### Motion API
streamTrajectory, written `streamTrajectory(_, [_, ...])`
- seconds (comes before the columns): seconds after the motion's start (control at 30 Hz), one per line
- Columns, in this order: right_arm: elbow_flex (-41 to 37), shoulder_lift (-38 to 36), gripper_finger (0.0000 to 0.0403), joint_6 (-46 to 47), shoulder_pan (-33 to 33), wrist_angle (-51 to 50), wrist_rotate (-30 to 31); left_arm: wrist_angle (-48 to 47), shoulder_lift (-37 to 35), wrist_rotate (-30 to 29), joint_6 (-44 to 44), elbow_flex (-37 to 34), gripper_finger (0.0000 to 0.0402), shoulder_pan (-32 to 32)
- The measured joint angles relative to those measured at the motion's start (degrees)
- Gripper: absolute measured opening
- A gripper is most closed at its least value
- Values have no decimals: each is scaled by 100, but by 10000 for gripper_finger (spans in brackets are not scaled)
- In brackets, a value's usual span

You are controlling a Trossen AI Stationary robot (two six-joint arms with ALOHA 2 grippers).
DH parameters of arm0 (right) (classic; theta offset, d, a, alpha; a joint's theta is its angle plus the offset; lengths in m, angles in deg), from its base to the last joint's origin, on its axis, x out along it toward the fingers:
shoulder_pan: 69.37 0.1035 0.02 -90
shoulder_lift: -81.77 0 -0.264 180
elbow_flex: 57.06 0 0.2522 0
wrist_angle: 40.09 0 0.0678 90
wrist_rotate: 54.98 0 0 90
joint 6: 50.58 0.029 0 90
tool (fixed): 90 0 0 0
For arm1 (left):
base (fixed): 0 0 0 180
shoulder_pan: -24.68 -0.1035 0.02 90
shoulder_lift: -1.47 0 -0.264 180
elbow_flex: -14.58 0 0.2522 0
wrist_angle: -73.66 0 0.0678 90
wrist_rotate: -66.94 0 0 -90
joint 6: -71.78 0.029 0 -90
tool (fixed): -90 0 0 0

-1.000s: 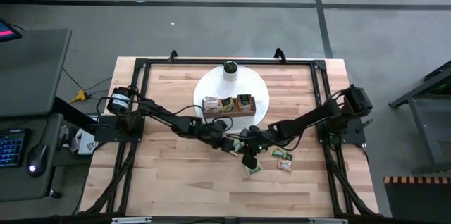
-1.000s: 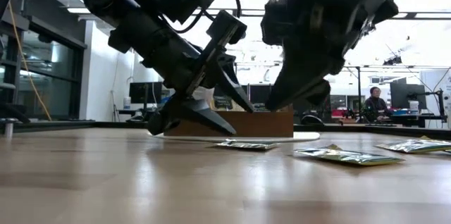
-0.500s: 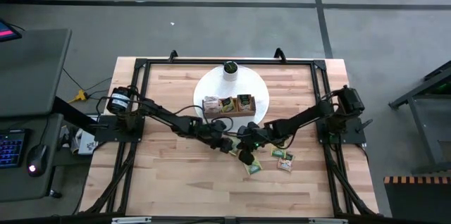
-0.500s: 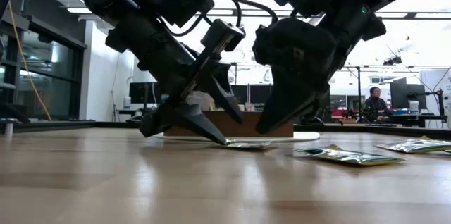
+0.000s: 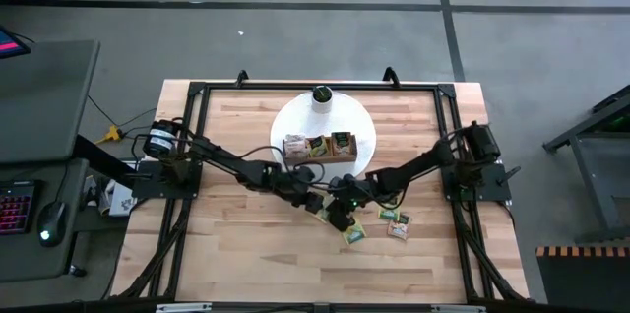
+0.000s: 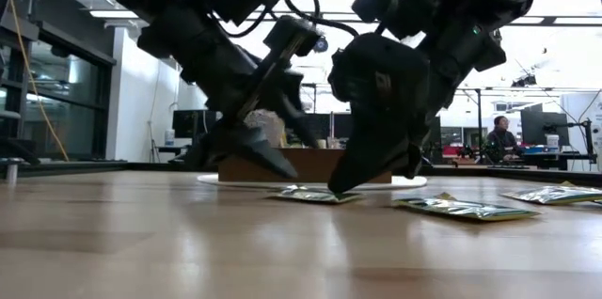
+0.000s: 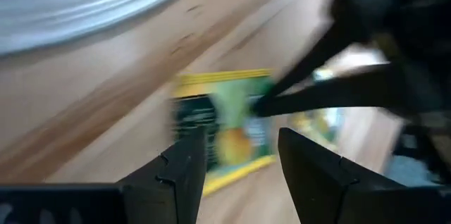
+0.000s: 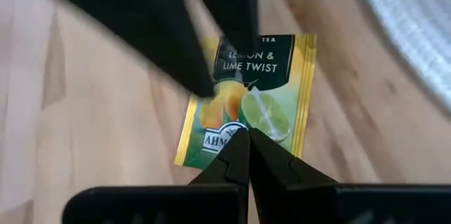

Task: Pick & Place Tea
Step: Put the yellow tea bag into the middle section of the wooden organizer

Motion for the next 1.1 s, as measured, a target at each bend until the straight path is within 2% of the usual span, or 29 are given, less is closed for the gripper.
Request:
streamTrajectory(0.13, [-4,5,0,4,57,-44,-47,-666,-5,-97,-223,21,174,3])
streamTrajectory(0.23, [-7,9,0,43,88,-83,-41,-825,-15,1,-265,27,174,3])
streamTrajectory(1.1, [-33,32,0,65,83,226,72,-201,245,733,-472,4,174,1])
